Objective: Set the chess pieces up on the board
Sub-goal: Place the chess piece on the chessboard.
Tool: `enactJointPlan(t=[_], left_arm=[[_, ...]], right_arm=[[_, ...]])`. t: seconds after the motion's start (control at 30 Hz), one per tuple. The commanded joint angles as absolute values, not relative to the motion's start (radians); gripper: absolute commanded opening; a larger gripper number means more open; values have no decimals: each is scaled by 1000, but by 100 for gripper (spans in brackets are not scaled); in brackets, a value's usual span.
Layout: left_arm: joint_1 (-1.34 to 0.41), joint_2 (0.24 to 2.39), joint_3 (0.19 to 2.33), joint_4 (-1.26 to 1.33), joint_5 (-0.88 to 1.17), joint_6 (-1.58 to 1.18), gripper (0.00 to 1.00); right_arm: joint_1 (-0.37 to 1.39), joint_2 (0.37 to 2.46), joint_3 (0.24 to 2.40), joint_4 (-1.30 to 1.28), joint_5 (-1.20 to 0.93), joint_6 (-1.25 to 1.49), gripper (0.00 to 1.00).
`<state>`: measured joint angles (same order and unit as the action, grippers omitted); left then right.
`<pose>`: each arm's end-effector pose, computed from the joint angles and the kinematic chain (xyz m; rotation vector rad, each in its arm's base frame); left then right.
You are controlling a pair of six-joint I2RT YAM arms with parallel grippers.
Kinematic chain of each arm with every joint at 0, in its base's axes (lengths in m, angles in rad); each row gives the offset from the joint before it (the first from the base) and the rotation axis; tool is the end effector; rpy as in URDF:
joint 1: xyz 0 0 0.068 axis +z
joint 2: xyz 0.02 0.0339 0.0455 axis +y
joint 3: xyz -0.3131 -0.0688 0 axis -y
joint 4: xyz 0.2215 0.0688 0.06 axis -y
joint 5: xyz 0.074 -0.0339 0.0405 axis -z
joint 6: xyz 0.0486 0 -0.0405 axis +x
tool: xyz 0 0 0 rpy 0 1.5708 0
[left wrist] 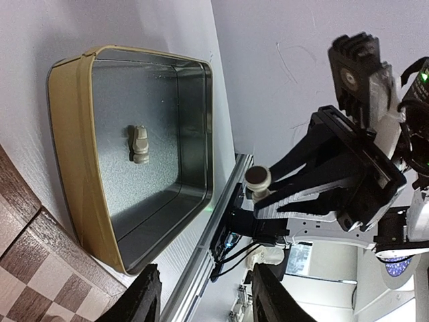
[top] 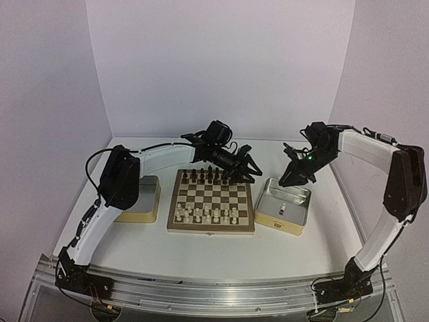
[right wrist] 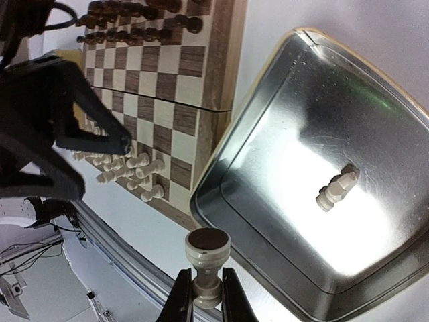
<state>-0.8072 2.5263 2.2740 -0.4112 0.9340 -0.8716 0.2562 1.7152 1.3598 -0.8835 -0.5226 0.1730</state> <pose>0.3772 -0.4505 0.2337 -0.5251 -2.4777 1.7207 0.3145 0.1075 0.2927 -0.2429 2.8061 0.8355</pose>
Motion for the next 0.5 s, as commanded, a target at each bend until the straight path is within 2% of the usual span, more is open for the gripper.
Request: enactJointPlan(t=[0.0,0.47], left_arm=[[-779,2412,2253,-362,1012,-931,45],[-772,2356,2163,-173,1208,-1132,46]], right_arm=[[279,1645,1414,-900,-608,59,0],[405,1656,1465,-896,-527,-108,0]])
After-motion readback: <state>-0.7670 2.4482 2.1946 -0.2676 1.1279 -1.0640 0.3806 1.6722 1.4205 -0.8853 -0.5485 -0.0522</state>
